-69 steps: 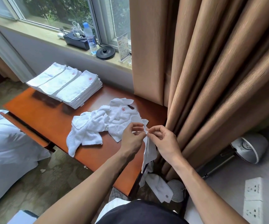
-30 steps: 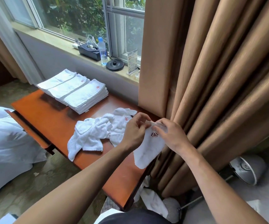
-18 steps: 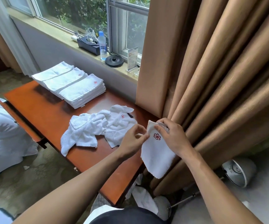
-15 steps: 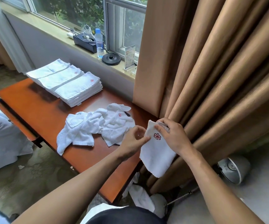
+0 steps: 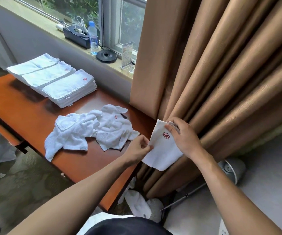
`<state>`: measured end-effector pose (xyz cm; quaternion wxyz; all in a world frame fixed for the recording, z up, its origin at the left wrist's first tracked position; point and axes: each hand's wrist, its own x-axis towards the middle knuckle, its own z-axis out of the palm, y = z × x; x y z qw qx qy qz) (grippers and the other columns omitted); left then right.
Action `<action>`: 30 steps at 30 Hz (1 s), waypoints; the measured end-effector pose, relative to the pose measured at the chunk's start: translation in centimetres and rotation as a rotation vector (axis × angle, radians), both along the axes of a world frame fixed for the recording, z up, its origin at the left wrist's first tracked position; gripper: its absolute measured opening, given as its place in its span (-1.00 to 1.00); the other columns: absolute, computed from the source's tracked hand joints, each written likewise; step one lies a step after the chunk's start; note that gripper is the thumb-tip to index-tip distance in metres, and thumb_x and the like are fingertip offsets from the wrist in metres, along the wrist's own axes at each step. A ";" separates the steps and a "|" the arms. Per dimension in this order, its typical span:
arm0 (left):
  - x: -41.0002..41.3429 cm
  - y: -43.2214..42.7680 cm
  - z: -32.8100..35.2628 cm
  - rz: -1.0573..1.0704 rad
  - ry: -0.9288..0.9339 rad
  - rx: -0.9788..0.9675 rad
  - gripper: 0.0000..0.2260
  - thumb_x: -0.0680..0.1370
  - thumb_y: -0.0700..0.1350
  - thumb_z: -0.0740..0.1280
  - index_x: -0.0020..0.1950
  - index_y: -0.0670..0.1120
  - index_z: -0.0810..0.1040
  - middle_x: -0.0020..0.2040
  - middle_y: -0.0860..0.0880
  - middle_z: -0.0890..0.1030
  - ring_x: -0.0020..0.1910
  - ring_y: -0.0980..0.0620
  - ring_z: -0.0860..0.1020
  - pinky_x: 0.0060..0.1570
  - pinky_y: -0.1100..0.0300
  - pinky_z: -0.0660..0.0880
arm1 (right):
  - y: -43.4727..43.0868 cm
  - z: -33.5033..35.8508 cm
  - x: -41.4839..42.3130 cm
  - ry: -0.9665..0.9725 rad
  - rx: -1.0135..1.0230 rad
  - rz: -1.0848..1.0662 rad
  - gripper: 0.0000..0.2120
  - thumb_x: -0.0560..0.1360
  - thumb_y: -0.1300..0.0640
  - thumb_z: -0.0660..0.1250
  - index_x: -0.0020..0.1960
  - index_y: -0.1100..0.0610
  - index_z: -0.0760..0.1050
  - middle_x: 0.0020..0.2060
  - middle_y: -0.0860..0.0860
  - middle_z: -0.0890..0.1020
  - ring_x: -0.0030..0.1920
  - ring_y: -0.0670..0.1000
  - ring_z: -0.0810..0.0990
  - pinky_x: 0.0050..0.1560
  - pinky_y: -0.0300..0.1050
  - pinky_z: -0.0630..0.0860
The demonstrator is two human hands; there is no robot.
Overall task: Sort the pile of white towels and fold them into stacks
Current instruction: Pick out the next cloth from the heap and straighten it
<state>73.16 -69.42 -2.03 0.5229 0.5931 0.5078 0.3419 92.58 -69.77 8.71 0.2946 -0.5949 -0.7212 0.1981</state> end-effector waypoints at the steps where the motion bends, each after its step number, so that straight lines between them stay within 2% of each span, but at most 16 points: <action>1: 0.0 0.0 -0.3 0.007 0.007 -0.011 -0.84 0.56 -0.12 0.45 -0.11 -0.05 0.48 -0.20 0.07 0.55 -0.25 0.18 0.48 -0.17 0.25 0.42 | 0.1 0.1 0.1 0.009 0.013 -0.003 -0.85 0.67 -0.15 0.28 -0.05 -0.15 0.48 -0.17 -0.15 0.63 -0.13 -0.12 0.62 -0.18 -0.08 0.53; 6: -0.3 -0.4 -0.9 0.059 0.033 -0.047 -0.87 0.60 -0.07 0.40 0.02 -0.04 0.46 -0.15 0.02 0.57 -0.20 0.13 0.49 -0.18 0.25 0.39 | 0.4 1.1 0.6 -0.011 0.061 -0.017 -0.83 0.66 -0.22 0.24 -0.02 -0.17 0.47 -0.19 -0.19 0.64 -0.15 -0.14 0.63 -0.20 -0.10 0.52; 9: -0.8 -0.5 -0.6 0.021 0.104 -0.014 -0.86 0.66 -0.05 0.31 0.18 -0.02 0.43 -0.18 0.08 0.53 -0.22 0.14 0.48 -0.19 0.21 0.36 | 0.6 1.4 0.6 -0.073 0.084 -0.034 -0.82 0.65 -0.23 0.25 0.11 -0.16 0.51 -0.12 -0.16 0.70 -0.08 -0.08 0.66 -0.10 -0.06 0.58; 11: -1.4 -0.8 -0.4 -0.028 0.169 0.024 -0.90 0.70 -0.04 0.24 0.08 -0.05 0.47 -0.16 0.08 0.51 -0.18 0.10 0.48 -0.14 0.17 0.38 | 0.7 1.4 0.4 -0.082 0.118 -0.050 -0.81 0.66 -0.22 0.26 0.14 -0.14 0.51 -0.12 -0.13 0.71 -0.07 -0.02 0.67 -0.09 -0.06 0.57; 13: -2.1 -1.4 -0.4 -0.051 0.183 0.015 -0.76 0.72 -0.03 0.19 -0.04 -0.16 0.46 -0.18 0.04 0.48 -0.19 0.08 0.44 -0.14 0.14 0.37 | 0.8 1.2 -0.1 -0.078 0.135 -0.050 -0.80 0.65 -0.24 0.25 0.13 -0.15 0.51 -0.17 -0.16 0.69 -0.12 -0.06 0.65 -0.14 -0.12 0.52; 15: -2.9 -2.1 -0.1 -0.070 0.123 -0.052 -0.70 0.72 0.00 0.19 0.01 -0.23 0.46 -0.14 0.00 0.46 -0.16 0.08 0.43 -0.11 0.13 0.38 | 0.9 0.8 -1.1 -0.009 0.103 -0.039 -0.80 0.64 -0.24 0.27 0.11 -0.15 0.52 -0.18 -0.21 0.67 -0.13 -0.12 0.63 -0.15 -0.15 0.50; 18: -4.2 -2.6 0.9 -0.090 0.017 -0.101 -0.62 0.68 0.09 0.20 0.19 -0.22 0.51 0.06 -0.10 0.56 0.04 -0.03 0.52 0.12 -0.02 0.48 | 1.6 -0.1 -3.0 0.120 0.015 -0.001 -0.84 0.63 -0.20 0.33 0.08 -0.13 0.56 -0.15 -0.25 0.67 -0.09 -0.16 0.64 -0.07 -0.12 0.55; 21: -5.4 -2.7 2.5 -0.020 -0.058 -0.098 -0.57 0.64 0.16 0.23 0.24 -0.18 0.55 0.20 -0.18 0.61 0.19 -0.14 0.58 0.24 -0.11 0.49 | 2.2 -0.9 -5.3 0.188 -0.040 0.076 -0.87 0.62 -0.19 0.35 0.04 -0.15 0.57 -0.15 -0.26 0.69 -0.08 -0.19 0.65 -0.06 -0.15 0.55; 25: -8.0 -1.6 4.3 0.107 -0.116 -0.104 -0.72 0.68 0.10 0.30 0.24 -0.06 0.59 0.19 -0.02 0.67 0.21 -0.04 0.62 0.29 -0.16 0.53 | 2.9 -0.8 -8.8 0.255 -0.082 0.144 -0.93 0.61 -0.14 0.38 -0.02 -0.18 0.58 -0.17 -0.24 0.69 -0.13 -0.25 0.64 -0.15 -0.33 0.48; 27: -9.9 -0.9 5.0 0.140 -0.157 -0.098 -0.70 0.66 0.11 0.31 0.23 -0.07 0.60 0.17 -0.07 0.68 0.20 -0.11 0.63 0.28 -0.19 0.53 | 3.4 -0.5 -10.9 0.273 -0.081 0.178 -0.92 0.62 -0.08 0.40 -0.01 -0.10 0.59 -0.17 -0.20 0.69 -0.14 -0.25 0.63 -0.14 -0.32 0.49; 30: -12.4 0.2 5.8 0.180 -0.212 -0.088 -0.64 0.60 0.11 0.31 0.23 -0.12 0.60 0.16 -0.13 0.69 0.20 -0.14 0.64 0.26 -0.12 0.52 | 4.1 -0.4 -13.8 0.267 -0.084 0.203 -0.94 0.62 0.00 0.41 0.02 -0.03 0.61 -0.14 -0.21 0.69 -0.05 -0.28 0.63 -0.04 -0.33 0.48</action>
